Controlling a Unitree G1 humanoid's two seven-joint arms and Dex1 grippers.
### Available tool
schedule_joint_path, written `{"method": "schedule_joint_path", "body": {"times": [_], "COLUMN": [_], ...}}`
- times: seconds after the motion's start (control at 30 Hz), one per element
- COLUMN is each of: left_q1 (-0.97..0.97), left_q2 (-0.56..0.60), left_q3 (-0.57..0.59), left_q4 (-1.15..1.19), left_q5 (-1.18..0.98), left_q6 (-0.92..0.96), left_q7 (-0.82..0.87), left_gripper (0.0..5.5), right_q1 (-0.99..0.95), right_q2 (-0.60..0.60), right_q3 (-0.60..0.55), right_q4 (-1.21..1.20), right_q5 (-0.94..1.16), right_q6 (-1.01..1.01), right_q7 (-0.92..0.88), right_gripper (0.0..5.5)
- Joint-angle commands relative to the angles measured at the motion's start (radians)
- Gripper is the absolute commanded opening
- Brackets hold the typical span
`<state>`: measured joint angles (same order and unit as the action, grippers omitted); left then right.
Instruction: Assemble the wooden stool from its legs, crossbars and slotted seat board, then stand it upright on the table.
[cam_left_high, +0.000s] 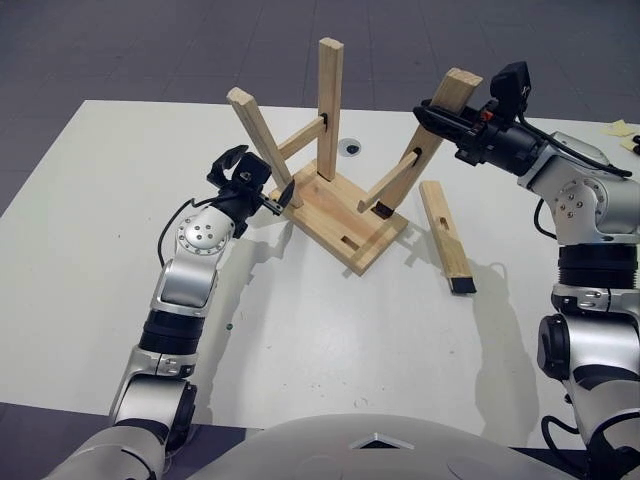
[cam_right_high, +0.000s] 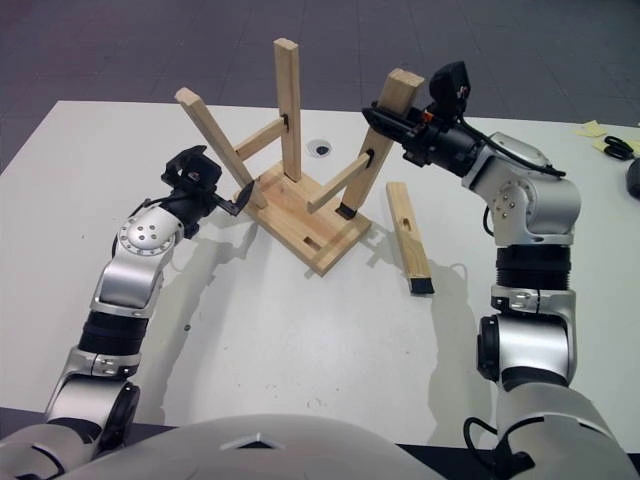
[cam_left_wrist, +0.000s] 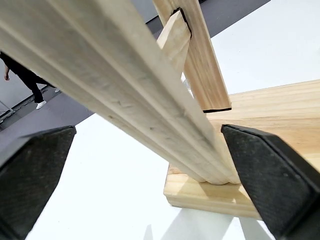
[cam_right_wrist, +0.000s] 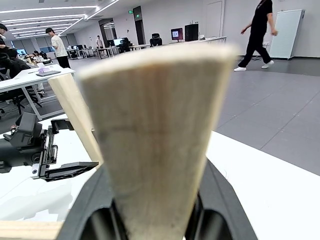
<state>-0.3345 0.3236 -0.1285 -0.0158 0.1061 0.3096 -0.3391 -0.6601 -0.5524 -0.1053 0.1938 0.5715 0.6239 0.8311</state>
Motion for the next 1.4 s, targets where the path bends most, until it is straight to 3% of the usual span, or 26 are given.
{"method": "schedule_joint_path", "body": {"times": [0.03, 0.23, 0.57, 0.8, 1.07, 1.23, 1.4], "left_q1": [0.002, 0.007, -0.010, 0.009, 0.028, 0.030, 0.038], "left_q2": [-0.006, -0.013, 0.008, -0.004, -0.001, 0.002, -0.002], "left_q3": [-0.010, -0.006, 0.020, 0.008, -0.006, -0.014, -0.017], "left_q4": [-0.001, -0.011, 0.000, -0.022, -0.043, -0.042, -0.047], "left_q5": [0.009, 0.000, 0.005, 0.013, 0.019, 0.029, 0.032], "left_q6": [-0.002, 0.003, 0.000, 0.011, 0.024, 0.021, 0.024], "left_q7": [0.002, -0.001, -0.005, 0.000, -0.002, 0.002, 0.007], "left_gripper": [5.40, 5.40, 5.40, 5.40, 5.40, 5.40, 5.40], "right_q1": [0.031, 0.052, 0.126, 0.290, 0.347, 0.406, 0.436], "right_q2": [0.037, 0.063, 0.025, 0.071, 0.151, 0.107, 0.111], "right_q3": [-0.014, -0.038, 0.067, 0.106, 0.063, 0.147, 0.149], "right_q4": [-0.032, -0.075, -0.083, -0.186, -0.320, -0.427, -0.462], "right_q5": [-0.002, 0.028, -0.106, -0.124, -0.051, -0.110, -0.100], "right_q6": [0.017, 0.056, -0.028, 0.157, 0.384, 0.300, 0.283], "right_q7": [-0.051, -0.091, -0.075, -0.292, -0.536, -0.551, -0.594], "right_gripper": [1.03, 1.03, 1.03, 1.04, 1.04, 1.04, 1.06]}}
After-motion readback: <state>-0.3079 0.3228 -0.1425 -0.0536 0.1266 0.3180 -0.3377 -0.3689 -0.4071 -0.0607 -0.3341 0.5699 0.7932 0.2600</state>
